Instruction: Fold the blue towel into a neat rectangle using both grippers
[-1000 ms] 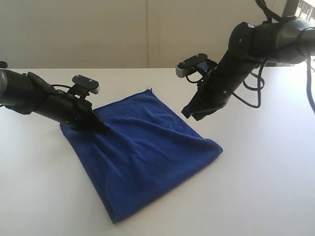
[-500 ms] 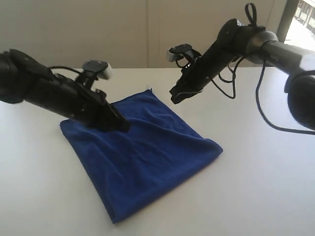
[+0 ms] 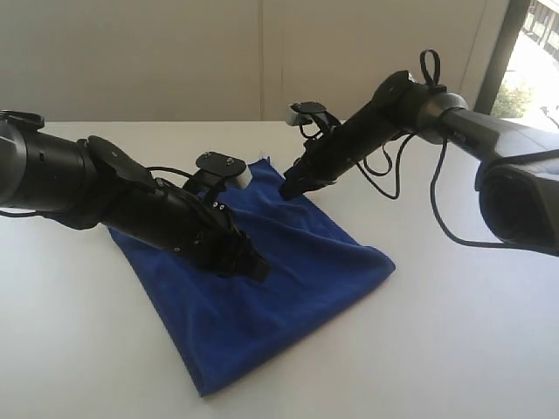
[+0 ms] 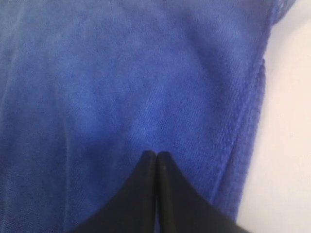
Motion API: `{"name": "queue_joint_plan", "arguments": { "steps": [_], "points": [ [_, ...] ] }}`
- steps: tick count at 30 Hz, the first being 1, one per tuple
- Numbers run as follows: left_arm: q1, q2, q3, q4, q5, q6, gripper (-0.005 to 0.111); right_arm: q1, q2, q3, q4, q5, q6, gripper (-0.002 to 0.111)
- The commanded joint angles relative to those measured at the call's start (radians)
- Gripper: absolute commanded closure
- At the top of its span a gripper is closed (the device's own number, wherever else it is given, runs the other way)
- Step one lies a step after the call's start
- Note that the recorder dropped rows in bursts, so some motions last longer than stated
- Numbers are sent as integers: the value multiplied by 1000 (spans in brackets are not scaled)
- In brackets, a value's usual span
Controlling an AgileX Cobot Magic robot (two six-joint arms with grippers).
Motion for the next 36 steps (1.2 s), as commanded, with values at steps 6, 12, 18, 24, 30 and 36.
{"name": "queue_joint_plan", "arguments": {
  "steps": [6,12,18,24,30,36],
  "points": [
    [-5,-2,13,6,31,-10,107,-10,17,-5,-239,-47,139,108],
    [-5,-2,13,42,34,-10,107,-28,17,-5,-447,-4,307,108],
    [-5,-2,13,127,21,-10,107,-45,-4,-3,-660,104,502,108],
    [-5,39,13,150,-123,-6,107,-44,-82,-1,-687,104,559,108],
    [-26,139,-15,18,-52,103,107,-46,-258,3,-700,104,552,108],
    [-24,139,21,264,1,-42,107,-46,-353,43,-706,104,554,108]
  ]
}}
